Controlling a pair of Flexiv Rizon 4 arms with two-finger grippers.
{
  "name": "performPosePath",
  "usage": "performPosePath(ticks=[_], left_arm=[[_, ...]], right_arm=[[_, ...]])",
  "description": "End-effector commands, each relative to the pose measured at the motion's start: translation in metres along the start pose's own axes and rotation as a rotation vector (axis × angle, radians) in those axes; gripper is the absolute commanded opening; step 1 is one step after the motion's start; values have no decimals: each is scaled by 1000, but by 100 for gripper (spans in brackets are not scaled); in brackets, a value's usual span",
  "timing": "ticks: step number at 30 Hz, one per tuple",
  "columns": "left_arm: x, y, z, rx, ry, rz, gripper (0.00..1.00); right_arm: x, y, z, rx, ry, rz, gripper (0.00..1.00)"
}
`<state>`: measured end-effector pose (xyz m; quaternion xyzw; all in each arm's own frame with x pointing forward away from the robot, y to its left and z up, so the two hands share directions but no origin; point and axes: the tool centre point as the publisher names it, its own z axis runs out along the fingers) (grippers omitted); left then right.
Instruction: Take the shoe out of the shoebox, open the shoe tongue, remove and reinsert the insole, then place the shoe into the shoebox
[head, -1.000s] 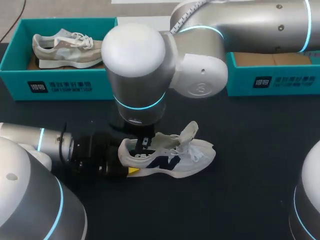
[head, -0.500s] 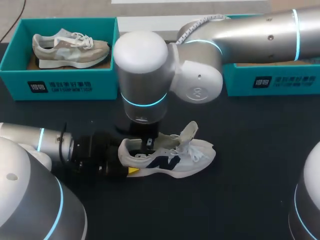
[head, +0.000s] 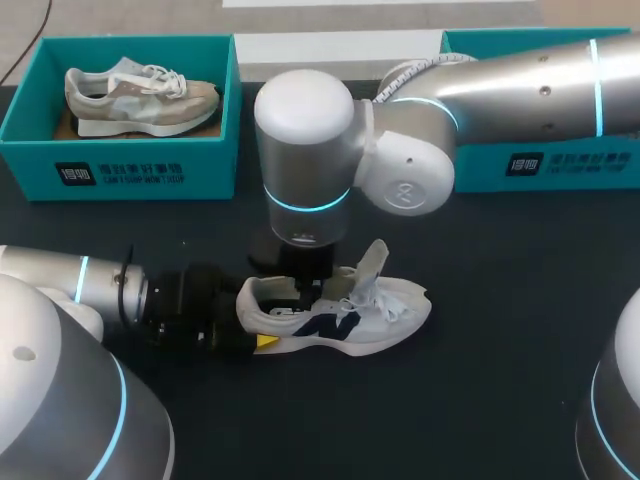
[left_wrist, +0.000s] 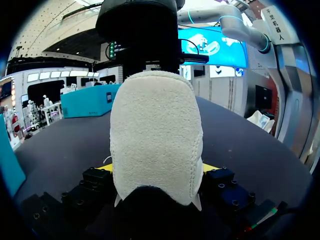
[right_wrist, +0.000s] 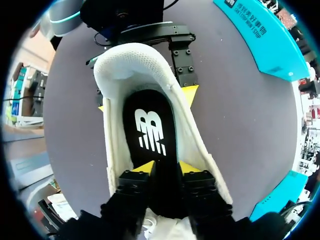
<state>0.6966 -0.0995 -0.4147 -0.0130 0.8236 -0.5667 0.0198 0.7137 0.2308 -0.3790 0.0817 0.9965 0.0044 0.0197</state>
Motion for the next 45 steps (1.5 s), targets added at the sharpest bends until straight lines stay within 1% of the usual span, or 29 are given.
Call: performPosePath(ticks=[1,4,7,12,14,15,17,18,20,23,24,28,30,33,34,35,39,43,45], left_arm=[[1,1,-1,-2,-1,0,0],[1,1,-1,-2,-1,0,0],[1,1,-1,-2,-1,0,0],[1,1,-1,-2,-1,0,0],[1,1,-1,-2,-1,0,0],[1,1,-1,-2,-1,0,0],[1,1,-1,-2,-1,0,0],[1,1,-1,-2,-1,0,0],[1,1,-1,-2,-1,0,0],[1,1,-1,-2,-1,0,0],[1,1,-1,-2,-1,0,0],[1,1,-1,-2,-1,0,0],[1,1,-1,-2,-1,0,0],[1,1,-1,-2,-1,0,0],[1,1,-1,-2,-1,0,0],[1,1,-1,-2,-1,0,0],[1,1,-1,-2,-1,0,0],[1,1,-1,-2,-1,0,0],[1,1,-1,-2,-1,0,0]], right_arm=[[-5,-2,4,-2,3,-1,51],[-8,1,15,-7,15,-16,49],[-6,4,23,-7,38,-28,49],[0,6,33,-15,69,-29,46],[4,7,37,-14,80,-25,43],[6,7,39,-11,87,-26,39],[11,8,40,-1,98,-22,21],[14,7,39,-2,100,-19,2],[19,6,37,4,102,-2,0],[26,0,28,24,85,39,0],[28,-3,21,13,70,56,0],[28,-12,-3,17,23,98,0],[26,-14,-18,20,0,112,0],[22,-16,-39,-9,-32,131,0],[20,-16,-44,-7,-32,130,0],[18,-15,-53,-23,-40,125,0],[10,-13,-76,-24,-81,100,0],[2,-11,-94,-21,-119,88,0],[-1,-8,-99,-25,-126,71,0]])
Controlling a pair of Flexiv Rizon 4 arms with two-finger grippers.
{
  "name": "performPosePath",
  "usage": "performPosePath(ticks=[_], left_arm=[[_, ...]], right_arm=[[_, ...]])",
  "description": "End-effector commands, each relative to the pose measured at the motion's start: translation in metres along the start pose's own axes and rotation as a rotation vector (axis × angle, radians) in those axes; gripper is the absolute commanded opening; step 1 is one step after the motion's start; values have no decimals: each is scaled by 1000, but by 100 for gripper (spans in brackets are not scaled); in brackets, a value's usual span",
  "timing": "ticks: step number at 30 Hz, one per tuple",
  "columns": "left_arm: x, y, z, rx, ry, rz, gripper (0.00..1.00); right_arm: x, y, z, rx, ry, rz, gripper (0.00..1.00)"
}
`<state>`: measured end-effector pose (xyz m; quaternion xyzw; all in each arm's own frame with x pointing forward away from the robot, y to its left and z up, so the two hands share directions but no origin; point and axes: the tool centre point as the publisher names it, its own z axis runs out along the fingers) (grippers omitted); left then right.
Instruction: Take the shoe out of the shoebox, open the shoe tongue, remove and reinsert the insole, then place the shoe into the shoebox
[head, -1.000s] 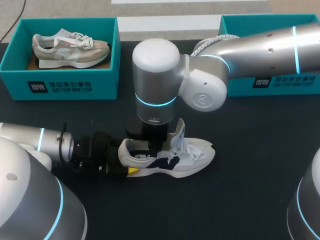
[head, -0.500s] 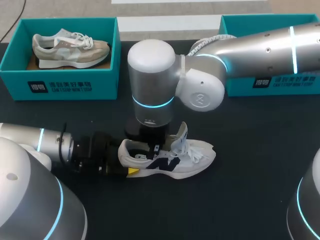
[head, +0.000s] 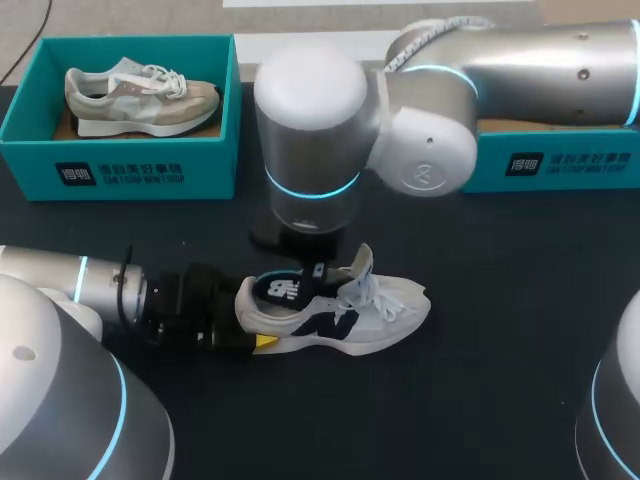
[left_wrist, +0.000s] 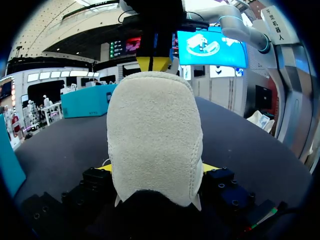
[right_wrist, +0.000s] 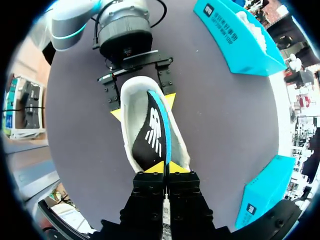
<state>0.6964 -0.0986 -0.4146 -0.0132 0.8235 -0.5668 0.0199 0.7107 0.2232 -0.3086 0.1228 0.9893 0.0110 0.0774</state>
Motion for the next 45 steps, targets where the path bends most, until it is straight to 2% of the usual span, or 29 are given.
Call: performPosePath(ticks=[1,7,12,20,28,29,30,31,38,45], left_arm=[[1,1,0,-2,0,0,0],[1,1,0,-2,0,0,0],[1,1,0,-2,0,0,0],[1,1,0,-2,0,0,0],[1,1,0,-2,0,0,0],[1,1,0,-2,0,0,0],[1,1,0,-2,0,0,0],[1,1,0,-2,0,0,0],[1,1,0,-2,0,0,0],[1,1,0,-2,0,0,0]], right_arm=[[-5,2,-31,-18,-26,-10,0],[-8,10,-36,-32,-14,-43,0],[-3,24,-36,-79,-1,-66,0],[-4,53,-17,-121,33,-100,0],[0,56,-11,-161,90,-73,0],[1,55,-12,-175,101,-64,33],[1,54,-13,-191,110,-58,95],[1,53,-14,-191,130,-41,100],[1,46,-14,-369,291,104,100],[1,46,-14,-369,291,104,100]])
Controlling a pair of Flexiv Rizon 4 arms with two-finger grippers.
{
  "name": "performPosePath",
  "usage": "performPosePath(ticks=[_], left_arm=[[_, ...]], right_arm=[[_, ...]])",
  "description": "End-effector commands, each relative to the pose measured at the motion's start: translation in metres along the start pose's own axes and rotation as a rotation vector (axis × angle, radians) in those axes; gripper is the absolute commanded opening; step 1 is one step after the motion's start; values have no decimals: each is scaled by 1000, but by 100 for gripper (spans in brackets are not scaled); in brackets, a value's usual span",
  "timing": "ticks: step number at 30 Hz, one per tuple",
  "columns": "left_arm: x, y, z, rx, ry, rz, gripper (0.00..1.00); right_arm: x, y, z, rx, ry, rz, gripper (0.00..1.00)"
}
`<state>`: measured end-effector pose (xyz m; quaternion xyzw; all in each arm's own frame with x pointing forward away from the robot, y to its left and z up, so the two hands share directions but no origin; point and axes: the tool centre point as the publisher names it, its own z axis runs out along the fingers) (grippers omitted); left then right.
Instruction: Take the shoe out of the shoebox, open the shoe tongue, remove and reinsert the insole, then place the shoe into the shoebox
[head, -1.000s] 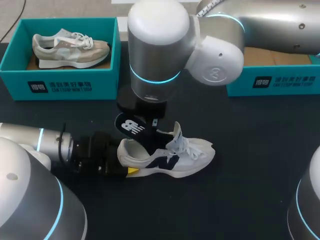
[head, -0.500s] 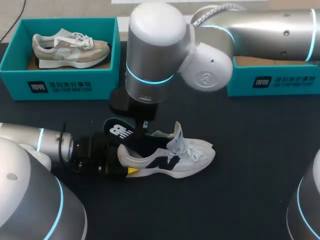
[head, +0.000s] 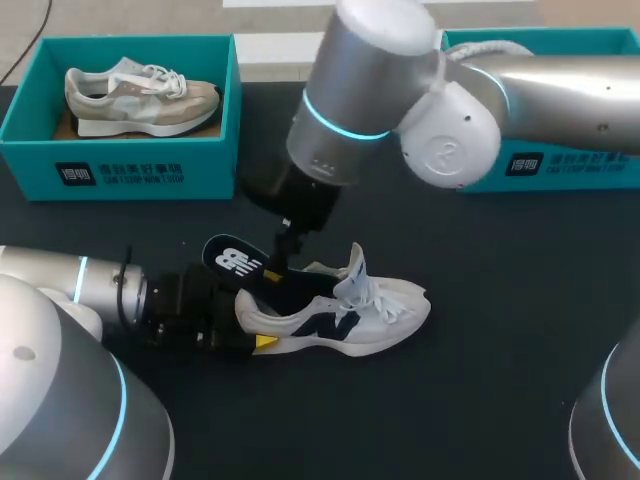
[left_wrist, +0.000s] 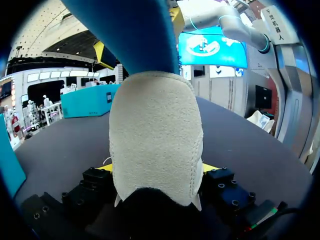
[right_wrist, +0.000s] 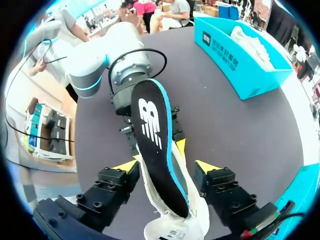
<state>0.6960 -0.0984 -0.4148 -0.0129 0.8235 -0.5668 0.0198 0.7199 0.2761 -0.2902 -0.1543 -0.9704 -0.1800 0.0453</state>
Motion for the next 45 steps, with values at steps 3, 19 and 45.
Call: performPosePath(ticks=[3,19,45], left_arm=[[1,1,0,-2,-1,0,0],[1,1,0,-2,-1,0,0],[1,1,0,-2,-1,0,0]], right_arm=[[-2,-8,-1,-67,11,-1,100],[-1,12,-3,-334,252,-95,100],[3,26,29,-267,506,-190,42]])
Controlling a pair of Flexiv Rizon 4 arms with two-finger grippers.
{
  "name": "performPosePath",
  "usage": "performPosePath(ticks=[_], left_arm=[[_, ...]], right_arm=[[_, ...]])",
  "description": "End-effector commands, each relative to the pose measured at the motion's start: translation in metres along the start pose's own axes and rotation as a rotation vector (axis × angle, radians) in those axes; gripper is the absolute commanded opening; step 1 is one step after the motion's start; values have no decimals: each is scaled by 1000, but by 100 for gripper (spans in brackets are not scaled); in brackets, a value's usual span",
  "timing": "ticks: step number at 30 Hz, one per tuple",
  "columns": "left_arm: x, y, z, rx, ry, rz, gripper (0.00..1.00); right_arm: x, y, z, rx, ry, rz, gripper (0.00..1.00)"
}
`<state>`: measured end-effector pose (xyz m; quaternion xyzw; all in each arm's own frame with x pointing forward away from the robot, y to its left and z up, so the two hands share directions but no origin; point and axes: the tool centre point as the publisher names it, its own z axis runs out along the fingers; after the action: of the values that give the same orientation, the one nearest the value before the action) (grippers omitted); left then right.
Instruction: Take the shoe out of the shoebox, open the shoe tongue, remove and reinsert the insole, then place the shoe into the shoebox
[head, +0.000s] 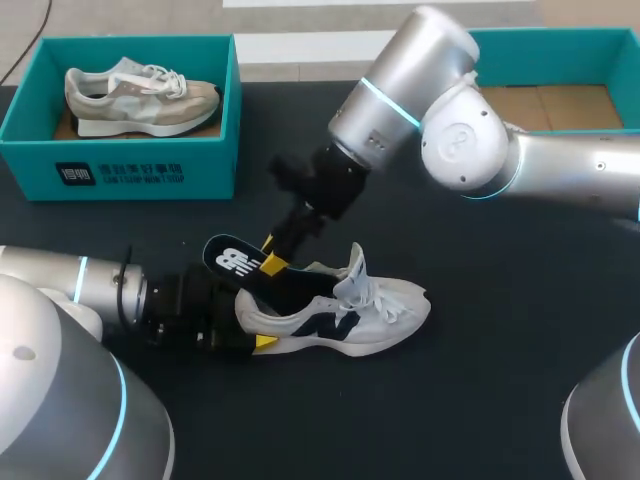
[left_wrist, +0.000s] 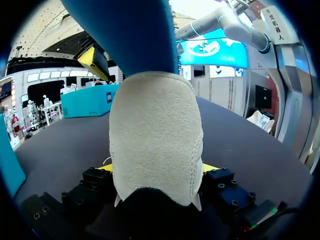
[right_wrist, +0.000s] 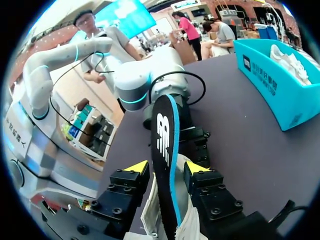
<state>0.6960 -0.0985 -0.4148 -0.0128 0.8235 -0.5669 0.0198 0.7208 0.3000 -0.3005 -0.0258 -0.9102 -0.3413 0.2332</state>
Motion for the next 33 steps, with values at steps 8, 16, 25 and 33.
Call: performPosePath(ticks=[8,16,25,33], left_arm=[[1,1,0,-2,-1,0,0],[1,1,0,-2,-1,0,0],[1,1,0,-2,-1,0,0],[1,1,0,-2,-1,0,0]], right_arm=[[-5,7,17,8,77,-28,34],[-1,5,22,13,121,-34,0],[5,18,8,-68,115,-40,0],[1,59,-33,-327,-101,6,0]])
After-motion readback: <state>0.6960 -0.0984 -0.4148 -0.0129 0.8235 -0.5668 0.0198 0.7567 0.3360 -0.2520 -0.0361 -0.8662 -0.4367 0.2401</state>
